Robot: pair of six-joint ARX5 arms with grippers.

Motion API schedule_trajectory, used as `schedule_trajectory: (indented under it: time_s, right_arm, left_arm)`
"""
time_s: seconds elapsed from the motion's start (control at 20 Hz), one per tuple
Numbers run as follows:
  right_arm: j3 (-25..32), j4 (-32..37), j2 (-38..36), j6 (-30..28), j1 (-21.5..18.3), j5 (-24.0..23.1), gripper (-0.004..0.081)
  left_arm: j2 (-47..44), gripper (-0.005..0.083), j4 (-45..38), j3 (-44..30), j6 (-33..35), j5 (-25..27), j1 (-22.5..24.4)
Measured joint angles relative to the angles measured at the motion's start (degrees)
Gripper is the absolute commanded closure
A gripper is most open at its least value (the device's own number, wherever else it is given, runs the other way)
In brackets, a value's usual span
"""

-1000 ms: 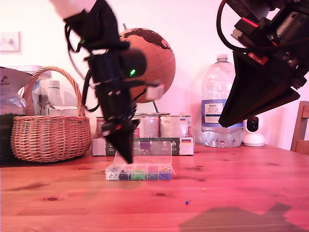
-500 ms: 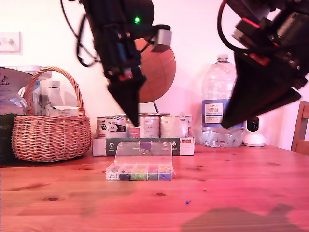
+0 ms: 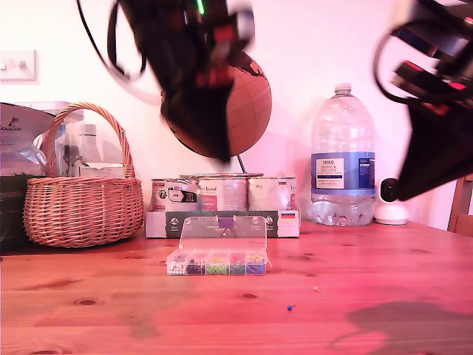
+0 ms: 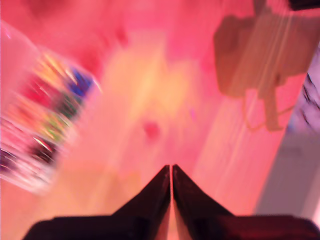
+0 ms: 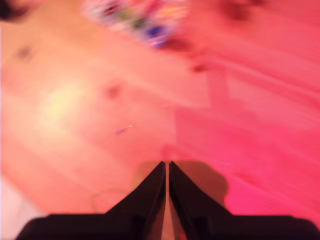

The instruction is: Sort the loose pins on the table into their correct compartments

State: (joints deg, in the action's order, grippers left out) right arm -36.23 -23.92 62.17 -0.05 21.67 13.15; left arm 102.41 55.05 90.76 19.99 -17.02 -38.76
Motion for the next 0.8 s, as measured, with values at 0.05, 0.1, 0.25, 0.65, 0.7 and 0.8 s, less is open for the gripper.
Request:
schedule_trajectory:
  time_s: [0.05, 0.1, 0.25, 0.65, 0.7, 0.8]
  right_arm:
    - [0.0, 0.04, 0.0, 0.0, -0.59, 0.02, 0.0783]
    - [0.02, -0.07, 0.0, -0.2, -0.81, 0.72, 0.0783]
    - [0.0, -0.22, 0.0, -1.55, -0.98, 1.73, 0.0783]
    - [-3.39, -8.48, 0.15, 5.18, 0.37, 0.5, 0.0783]
    - [-5.57, -9.86, 0.59, 5.88, 0.87, -0.09, 0.0783]
    - [-11.41, -13.42, 2.86, 6.21, 1.46, -0.17, 0.0783]
  left_arm:
    - [-2.38, 0.0795, -2.82, -0.9, -1.99, -0.02, 0.46]
    - [-5.01, 0.0795, -5.31, -2.05, -3.06, -0.26, 0.7]
    - [-13.62, 0.0795, -11.87, -8.04, -4.42, -1.16, 2.51]
    - [-25.22, 0.0795, -31.17, -37.79, -9.4, -3.43, 4.59]
    - [-26.16, 0.0795, -33.46, -40.65, -9.42, -3.48, 3.72]
    - [-27.8, 0.0795, -38.77, -45.4, -9.51, -3.54, 2.29]
